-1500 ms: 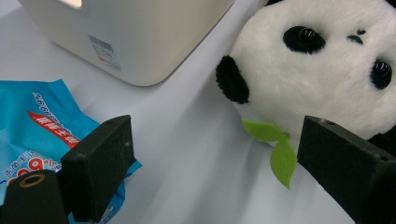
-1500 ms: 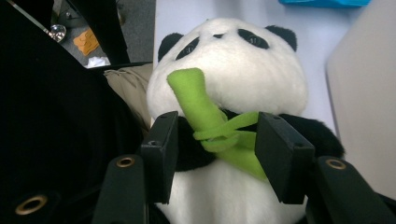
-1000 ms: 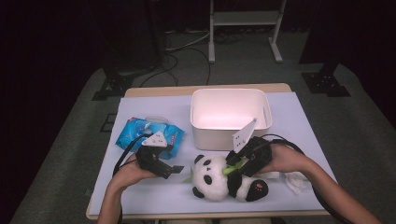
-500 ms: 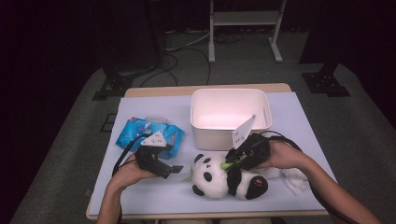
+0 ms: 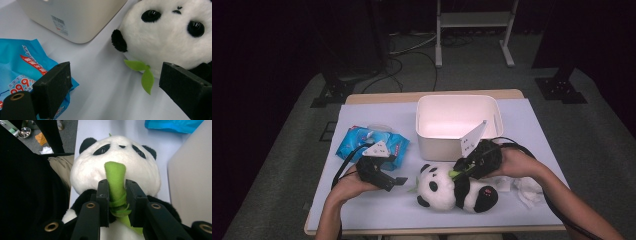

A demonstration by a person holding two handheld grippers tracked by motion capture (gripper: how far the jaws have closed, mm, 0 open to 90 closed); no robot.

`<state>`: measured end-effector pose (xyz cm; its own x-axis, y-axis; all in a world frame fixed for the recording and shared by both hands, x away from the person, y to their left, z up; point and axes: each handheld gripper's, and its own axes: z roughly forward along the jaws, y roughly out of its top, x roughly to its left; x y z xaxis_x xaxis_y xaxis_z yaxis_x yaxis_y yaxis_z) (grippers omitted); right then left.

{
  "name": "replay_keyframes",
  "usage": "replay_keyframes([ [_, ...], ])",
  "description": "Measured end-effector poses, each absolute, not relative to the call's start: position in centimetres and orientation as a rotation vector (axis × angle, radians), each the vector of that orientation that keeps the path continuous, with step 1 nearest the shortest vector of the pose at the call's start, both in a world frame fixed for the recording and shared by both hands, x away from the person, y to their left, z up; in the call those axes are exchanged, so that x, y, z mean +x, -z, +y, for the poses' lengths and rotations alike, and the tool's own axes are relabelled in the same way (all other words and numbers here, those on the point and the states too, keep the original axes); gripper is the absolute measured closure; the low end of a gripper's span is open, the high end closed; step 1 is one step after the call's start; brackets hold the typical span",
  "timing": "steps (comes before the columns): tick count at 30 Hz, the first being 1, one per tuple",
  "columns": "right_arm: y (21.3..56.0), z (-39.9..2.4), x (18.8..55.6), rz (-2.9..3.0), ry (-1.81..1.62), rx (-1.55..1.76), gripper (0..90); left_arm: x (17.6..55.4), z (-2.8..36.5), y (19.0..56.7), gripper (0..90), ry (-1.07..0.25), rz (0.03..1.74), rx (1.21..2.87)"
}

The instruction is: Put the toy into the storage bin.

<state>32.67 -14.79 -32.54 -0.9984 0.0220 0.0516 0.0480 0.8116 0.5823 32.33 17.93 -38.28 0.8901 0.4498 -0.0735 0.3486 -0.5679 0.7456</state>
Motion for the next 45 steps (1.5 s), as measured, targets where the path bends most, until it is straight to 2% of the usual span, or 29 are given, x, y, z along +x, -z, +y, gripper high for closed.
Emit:
replay_keyframes([
  [26, 29.7, -15.3, 33.2, -2.947, 1.02, -0.041, 74.1, 32.6, 18.8, 38.4, 10.3, -0.164, 0.595, 2.214],
  [45, 25.3, -15.6, 32.8, -2.984, 1.046, -0.023, 74.2, 33.0, 19.1, 38.6, 10.2, -0.153, 0.605, 2.211],
])
